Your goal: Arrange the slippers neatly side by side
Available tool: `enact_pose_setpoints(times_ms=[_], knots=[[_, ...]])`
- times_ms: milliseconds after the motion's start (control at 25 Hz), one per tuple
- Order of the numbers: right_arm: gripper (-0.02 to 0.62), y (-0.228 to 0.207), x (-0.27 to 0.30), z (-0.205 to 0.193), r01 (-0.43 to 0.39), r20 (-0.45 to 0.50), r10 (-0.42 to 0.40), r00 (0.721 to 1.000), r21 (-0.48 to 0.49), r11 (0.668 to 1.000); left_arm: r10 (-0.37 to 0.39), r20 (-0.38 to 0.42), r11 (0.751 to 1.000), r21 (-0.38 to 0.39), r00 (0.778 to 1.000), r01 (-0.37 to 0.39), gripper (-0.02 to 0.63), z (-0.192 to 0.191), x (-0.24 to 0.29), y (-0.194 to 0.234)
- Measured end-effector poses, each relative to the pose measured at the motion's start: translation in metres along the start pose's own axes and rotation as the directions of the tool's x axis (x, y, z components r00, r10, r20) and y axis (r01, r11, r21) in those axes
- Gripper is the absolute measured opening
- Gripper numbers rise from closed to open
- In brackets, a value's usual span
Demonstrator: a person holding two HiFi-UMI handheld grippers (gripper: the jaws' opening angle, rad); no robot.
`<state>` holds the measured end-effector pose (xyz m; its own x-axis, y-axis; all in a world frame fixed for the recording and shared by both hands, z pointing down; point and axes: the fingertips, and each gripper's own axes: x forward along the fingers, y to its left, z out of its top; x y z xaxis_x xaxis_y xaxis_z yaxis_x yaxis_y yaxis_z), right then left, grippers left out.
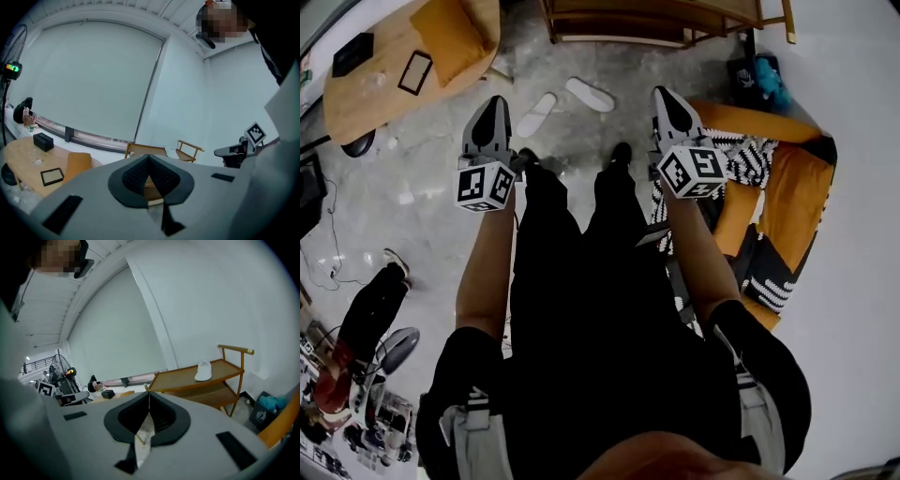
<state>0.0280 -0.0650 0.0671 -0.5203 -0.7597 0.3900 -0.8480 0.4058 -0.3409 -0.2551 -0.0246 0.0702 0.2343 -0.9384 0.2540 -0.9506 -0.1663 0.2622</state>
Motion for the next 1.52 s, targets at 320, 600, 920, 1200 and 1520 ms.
enact_pose_setpoints(times_ms=[320,600,920,1200,1520], knots=[[0.032,-0.007,0.071,-0.101,-0.024,-0.200,0.028,0.979,0.027,0.999,0.014,-0.077,1.000,-0.004,0.997,-0.015,0.014,-0.079,0.010,0.048],[0.032,-0.049,0.117,-0.210,0.002,-0.312,0.131,0.941,0.393,0.920,-0.007,-0.137,0.999,0.032,0.991,0.011,0.014,-0.160,0.033,0.053],[0.034,-0.097,0.144,-0.315,0.144,-0.355,0.098,0.930,0.596,0.790,-0.046,-0.196,0.997,0.053,0.980,0.057,0.014,-0.244,0.069,0.046],[0.035,-0.136,0.161,-0.398,0.254,-0.358,0.054,0.932,0.752,0.608,-0.090,-0.249,0.992,0.067,0.964,0.110,0.015,-0.306,0.084,0.042],[0.109,-0.166,0.192,-0.473,0.324,-0.365,0.044,0.930,0.870,0.372,-0.119,-0.289,0.987,0.069,0.950,0.145,0.014,-0.360,0.104,0.053]])
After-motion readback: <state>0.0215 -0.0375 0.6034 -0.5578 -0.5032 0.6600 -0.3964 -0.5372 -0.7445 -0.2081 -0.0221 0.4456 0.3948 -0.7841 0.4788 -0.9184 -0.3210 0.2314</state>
